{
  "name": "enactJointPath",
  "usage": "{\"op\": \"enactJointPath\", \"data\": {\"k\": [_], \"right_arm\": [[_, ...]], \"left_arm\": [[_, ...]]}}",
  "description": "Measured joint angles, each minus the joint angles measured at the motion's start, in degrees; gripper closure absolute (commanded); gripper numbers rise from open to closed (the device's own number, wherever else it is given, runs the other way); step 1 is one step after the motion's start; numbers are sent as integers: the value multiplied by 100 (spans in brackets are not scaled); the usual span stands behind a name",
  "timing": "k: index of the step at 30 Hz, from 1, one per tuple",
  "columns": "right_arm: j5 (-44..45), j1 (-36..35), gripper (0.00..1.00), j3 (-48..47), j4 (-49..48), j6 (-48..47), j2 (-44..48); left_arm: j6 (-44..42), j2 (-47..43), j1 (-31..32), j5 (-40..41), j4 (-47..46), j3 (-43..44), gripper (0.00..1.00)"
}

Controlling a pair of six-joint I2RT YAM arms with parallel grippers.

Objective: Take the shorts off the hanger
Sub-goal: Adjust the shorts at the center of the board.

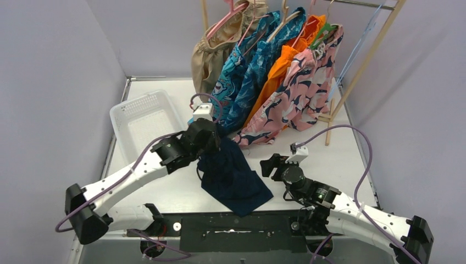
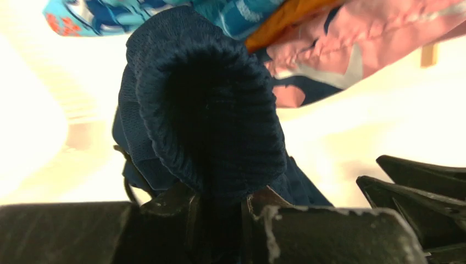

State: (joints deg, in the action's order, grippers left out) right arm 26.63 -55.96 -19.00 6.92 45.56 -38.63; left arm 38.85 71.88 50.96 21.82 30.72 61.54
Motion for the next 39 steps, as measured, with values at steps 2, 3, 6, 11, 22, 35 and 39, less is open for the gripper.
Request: {"op": "enactJointPath", "data": {"k": [2, 3, 6, 11, 22, 35, 39], "right_arm": [[125, 0, 29, 0, 98, 61, 153], [177, 0, 29, 0, 133, 83, 216], [284, 0, 29, -2, 201, 149, 310], [393, 0, 28, -87, 319, 162, 299], [411, 0, 28, -216, 369, 232, 74], [448, 0, 28, -225, 442, 321, -15], [448, 0, 28, -225, 494, 358, -31]], "left_arm": [[-74, -385, -24, 247, 105, 114, 100], [-101, -525, -44, 369, 192, 168, 100], [-223, -734, -157, 649, 568, 439, 100], [-619, -833, -901, 619, 883, 964, 100], [-1008, -654, -494, -2092, 455, -450, 100], [-472, 573, 22, -1569, -127, -1292, 16], [-542, 942, 39, -1585, -431, -1285, 15]]}}
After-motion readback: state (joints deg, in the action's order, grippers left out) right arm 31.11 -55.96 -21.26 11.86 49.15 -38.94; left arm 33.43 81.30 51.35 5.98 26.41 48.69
